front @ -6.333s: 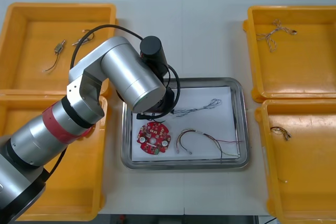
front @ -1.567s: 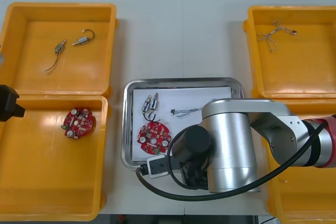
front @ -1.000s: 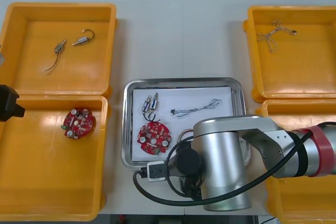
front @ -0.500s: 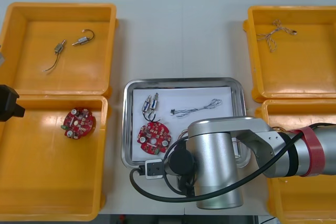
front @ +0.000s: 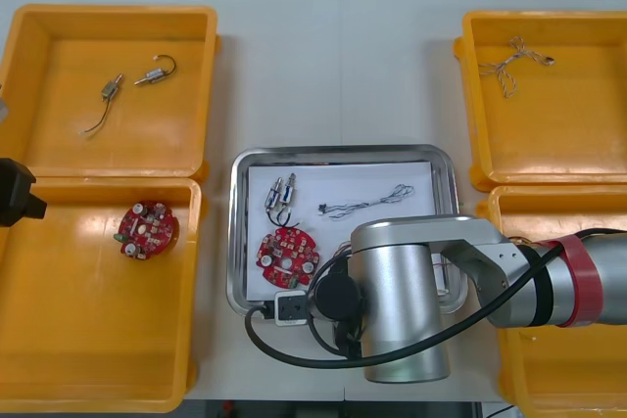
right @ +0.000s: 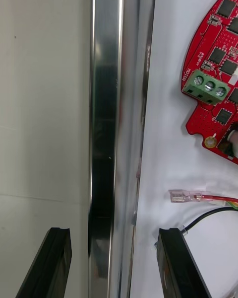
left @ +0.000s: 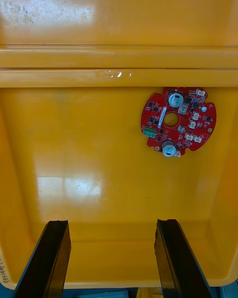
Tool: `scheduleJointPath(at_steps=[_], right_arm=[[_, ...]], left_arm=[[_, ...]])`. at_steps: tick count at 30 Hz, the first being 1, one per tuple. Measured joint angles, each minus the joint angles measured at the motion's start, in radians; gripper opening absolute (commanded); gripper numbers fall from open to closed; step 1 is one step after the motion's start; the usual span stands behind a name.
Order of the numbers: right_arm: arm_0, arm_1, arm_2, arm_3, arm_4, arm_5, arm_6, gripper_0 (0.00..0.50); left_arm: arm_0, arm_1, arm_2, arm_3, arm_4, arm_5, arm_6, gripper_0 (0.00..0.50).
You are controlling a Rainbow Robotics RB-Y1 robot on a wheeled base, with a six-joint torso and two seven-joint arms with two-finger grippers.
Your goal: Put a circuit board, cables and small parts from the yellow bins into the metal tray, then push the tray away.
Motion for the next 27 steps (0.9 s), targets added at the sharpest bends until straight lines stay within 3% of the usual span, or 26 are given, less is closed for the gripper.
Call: scheduleJointPath(at_steps=[12, 13, 17, 19, 21, 24, 27], right_arm=[[0.0, 0.007, 0.0, 0.002, 0.01, 0.0, -0.017, 0.499], [0.0, 0.008, 0.0, 0.002, 0.013, 0.0, -0.017, 0.478], [0.0, 0.012, 0.003, 0.002, 0.019, 0.0, -0.017, 0.287], [0.0, 0.012, 0.005, 0.002, 0.02, 0.0, -0.017, 0.243], [0.0, 0.012, 0.005, 0.002, 0.021, 0.0, -0.017, 0.144], [0.0, 0.012, 0.005, 0.002, 0.023, 0.0, -0.017, 0.078], [0.0, 0.013, 0.005, 0.002, 0.027, 0.0, -0.017, 0.046]], left_arm=[[0.0, 0.0, 0.0, 0.0, 0.0, 0.0, 0.0, 0.5], [0.0, 0.0, 0.0, 0.0, 0.0, 0.0, 0.0, 0.5], [0.0, 0.0, 0.0, 0.0, 0.0, 0.0, 0.0, 0.5], [0.0, 0.0, 0.0, 0.0, 0.0, 0.0, 0.0, 0.5], [0.0, 0.0, 0.0, 0.0, 0.0, 0.0, 0.0, 0.5], [0.0, 0.0, 0.0, 0.0, 0.0, 0.0, 0.0, 0.5], [0.0, 0.0, 0.0, 0.0, 0.0, 0.0, 0.0, 0.5]])
